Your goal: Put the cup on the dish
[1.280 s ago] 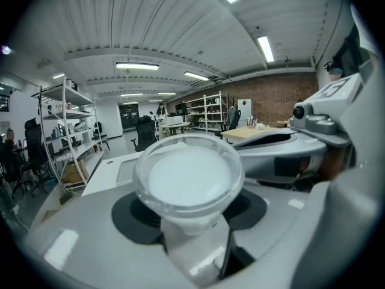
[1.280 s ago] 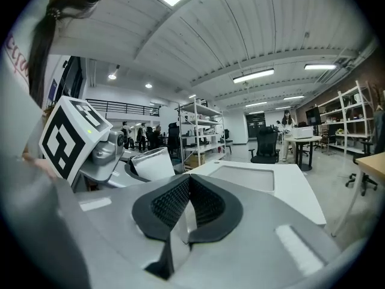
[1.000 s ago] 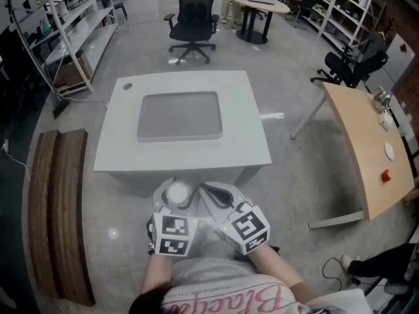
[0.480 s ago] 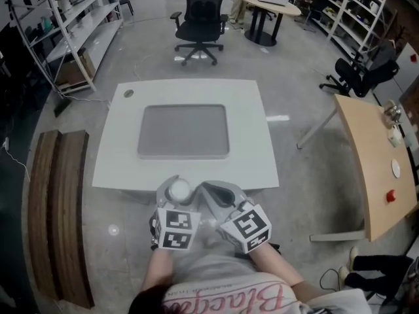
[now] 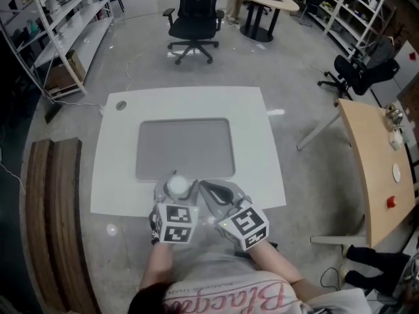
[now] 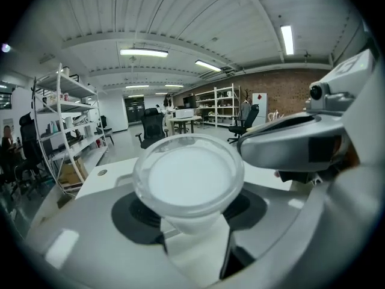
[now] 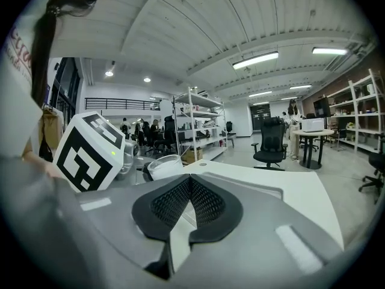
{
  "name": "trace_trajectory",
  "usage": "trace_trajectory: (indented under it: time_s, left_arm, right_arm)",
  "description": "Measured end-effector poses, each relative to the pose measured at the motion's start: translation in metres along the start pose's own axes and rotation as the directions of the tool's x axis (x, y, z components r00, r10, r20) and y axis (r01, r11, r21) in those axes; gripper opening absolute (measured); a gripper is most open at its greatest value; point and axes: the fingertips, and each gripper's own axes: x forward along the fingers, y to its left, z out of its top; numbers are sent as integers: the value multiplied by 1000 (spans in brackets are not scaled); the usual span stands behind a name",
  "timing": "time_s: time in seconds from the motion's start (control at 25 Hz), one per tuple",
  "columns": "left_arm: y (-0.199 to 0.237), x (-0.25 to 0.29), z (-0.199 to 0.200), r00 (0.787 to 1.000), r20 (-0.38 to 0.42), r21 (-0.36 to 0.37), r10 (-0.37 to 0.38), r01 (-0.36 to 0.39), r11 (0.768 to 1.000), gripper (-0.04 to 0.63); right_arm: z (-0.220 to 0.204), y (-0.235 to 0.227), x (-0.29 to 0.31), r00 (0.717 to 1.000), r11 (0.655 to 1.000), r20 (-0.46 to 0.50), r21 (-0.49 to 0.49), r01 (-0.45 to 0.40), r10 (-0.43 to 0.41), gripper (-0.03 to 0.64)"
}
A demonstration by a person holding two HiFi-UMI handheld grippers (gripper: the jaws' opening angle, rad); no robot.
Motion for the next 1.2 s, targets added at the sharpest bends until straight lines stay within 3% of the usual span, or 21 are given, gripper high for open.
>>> trace_trajectory:
  time_s: [0.16, 0.68, 1.2]
  left_arm:
    - [14, 30, 7, 1000, 3, 34, -2, 2, 999, 252]
    - [31, 111, -15, 996, -56, 36, -67, 69, 997, 252]
    - [32, 144, -47, 978, -155, 52, -139, 148, 988, 252]
  right_arm:
    - [1, -16, 20, 1000, 1000, -25, 18, 13, -13, 2]
    - [-22, -70, 44, 983, 989, -150, 81, 120, -107, 2]
    - [-39, -75, 53, 969, 979, -214, 132, 155, -125, 2]
